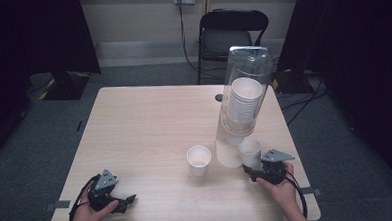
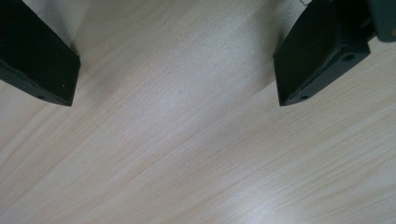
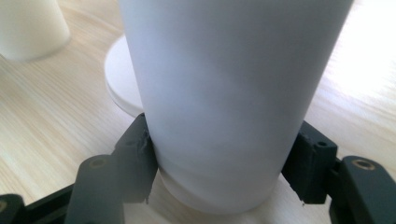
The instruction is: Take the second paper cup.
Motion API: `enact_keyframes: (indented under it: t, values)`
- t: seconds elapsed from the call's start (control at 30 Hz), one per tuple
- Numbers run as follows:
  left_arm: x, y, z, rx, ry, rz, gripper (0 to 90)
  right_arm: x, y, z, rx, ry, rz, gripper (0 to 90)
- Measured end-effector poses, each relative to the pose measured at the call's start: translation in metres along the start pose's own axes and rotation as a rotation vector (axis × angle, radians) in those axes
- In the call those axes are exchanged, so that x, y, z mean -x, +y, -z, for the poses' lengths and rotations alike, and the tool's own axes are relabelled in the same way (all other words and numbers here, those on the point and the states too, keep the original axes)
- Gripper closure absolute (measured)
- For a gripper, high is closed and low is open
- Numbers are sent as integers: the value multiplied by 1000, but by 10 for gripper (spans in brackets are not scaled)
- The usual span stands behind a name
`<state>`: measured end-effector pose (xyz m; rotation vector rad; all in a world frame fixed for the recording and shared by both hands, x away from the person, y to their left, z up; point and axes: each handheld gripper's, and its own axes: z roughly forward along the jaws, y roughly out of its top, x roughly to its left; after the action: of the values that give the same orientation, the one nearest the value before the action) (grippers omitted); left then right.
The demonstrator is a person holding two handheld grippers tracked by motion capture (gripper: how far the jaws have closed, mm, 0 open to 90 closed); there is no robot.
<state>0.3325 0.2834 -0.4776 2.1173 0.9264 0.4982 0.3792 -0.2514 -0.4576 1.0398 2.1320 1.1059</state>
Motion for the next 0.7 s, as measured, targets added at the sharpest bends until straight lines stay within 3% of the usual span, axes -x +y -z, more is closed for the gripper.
enact_keyframes:
  t: [0.07,0.17,0.3,0.5,0.6,0.7]
  values:
    - [0,0,0,-2,-1,0,0,2,-2,2,-12,-10,-4,355]
    - [0,0,0,-2,-1,0,0,10,-4,5,10,-32,-47,352]
    - [0,0,0,2,0,0,0,18,-4,4,-24,-60,-73,348]
    - [0,0,0,2,-1,1,0,21,-4,3,-40,-82,-86,344]
    - [0,0,0,1,-1,1,0,20,-4,2,-70,-90,-64,340]
    - [0,0,0,1,-3,2,0,17,-5,3,-59,-96,-48,337]
